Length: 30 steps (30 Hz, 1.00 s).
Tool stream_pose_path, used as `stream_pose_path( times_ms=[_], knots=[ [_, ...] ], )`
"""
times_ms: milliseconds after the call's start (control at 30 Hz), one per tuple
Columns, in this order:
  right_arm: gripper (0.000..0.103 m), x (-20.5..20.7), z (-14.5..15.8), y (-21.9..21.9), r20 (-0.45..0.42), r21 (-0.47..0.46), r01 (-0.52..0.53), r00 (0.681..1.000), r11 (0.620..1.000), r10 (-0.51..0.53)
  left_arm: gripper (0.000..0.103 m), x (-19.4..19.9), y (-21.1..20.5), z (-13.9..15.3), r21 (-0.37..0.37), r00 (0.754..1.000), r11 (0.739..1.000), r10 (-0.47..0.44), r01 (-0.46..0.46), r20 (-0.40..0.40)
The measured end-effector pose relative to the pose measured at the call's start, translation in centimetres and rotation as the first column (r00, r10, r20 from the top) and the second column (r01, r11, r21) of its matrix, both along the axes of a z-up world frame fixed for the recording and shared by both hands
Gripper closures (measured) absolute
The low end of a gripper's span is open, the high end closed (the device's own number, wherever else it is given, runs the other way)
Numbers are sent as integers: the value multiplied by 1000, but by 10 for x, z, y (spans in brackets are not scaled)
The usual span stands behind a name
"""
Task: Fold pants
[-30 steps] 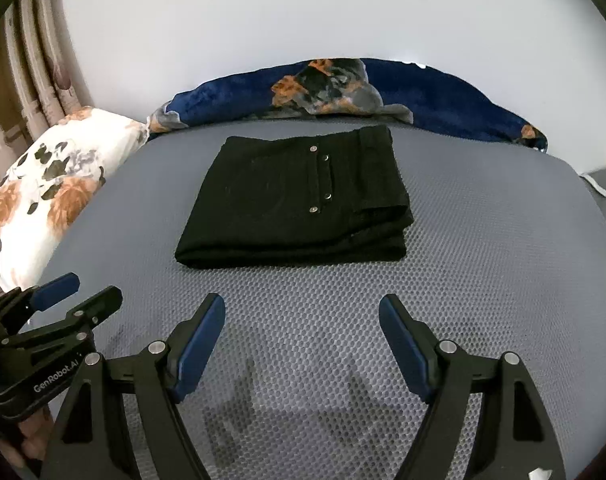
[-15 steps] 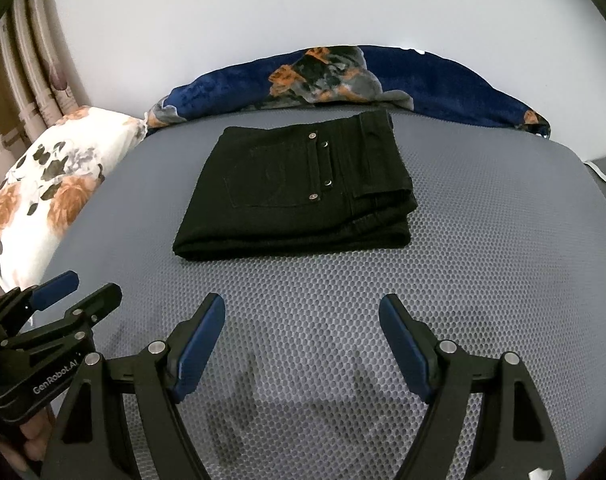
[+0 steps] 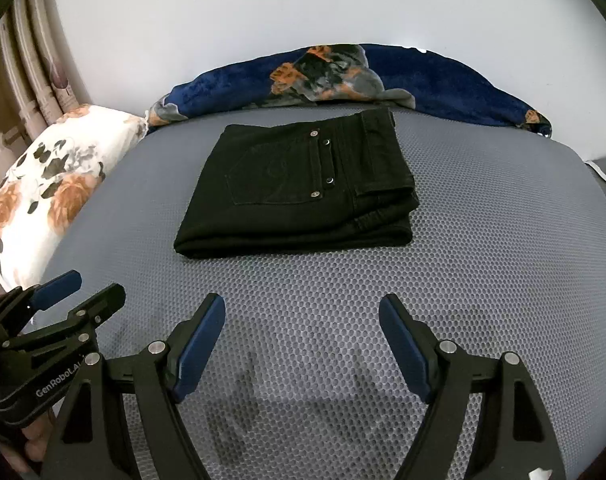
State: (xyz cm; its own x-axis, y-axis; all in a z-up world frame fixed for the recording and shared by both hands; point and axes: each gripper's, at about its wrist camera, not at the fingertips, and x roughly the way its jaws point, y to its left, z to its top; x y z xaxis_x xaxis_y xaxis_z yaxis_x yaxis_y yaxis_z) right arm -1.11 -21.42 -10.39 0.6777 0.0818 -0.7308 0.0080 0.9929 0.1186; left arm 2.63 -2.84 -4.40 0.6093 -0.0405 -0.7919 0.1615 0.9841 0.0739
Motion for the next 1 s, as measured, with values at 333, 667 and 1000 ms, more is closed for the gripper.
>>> stream_pose_path(
  times_ms=[333,667,1000],
  knots=[
    [26,0,-1,1,-6,-10,-2,1000,1000,1,41,1,-1,-2,-6,1000,1000,-4,4,-7],
    [26,0,0,2,-6,-17,-6,1000,1000,6,41,2,1,-4,-14,1000,1000,-6,6,-9],
    [26,1,1,2,-8,-23,-10,1000,1000,10,41,3,3,-4,-25,1000,1000,-15,14,-12]
  ],
)
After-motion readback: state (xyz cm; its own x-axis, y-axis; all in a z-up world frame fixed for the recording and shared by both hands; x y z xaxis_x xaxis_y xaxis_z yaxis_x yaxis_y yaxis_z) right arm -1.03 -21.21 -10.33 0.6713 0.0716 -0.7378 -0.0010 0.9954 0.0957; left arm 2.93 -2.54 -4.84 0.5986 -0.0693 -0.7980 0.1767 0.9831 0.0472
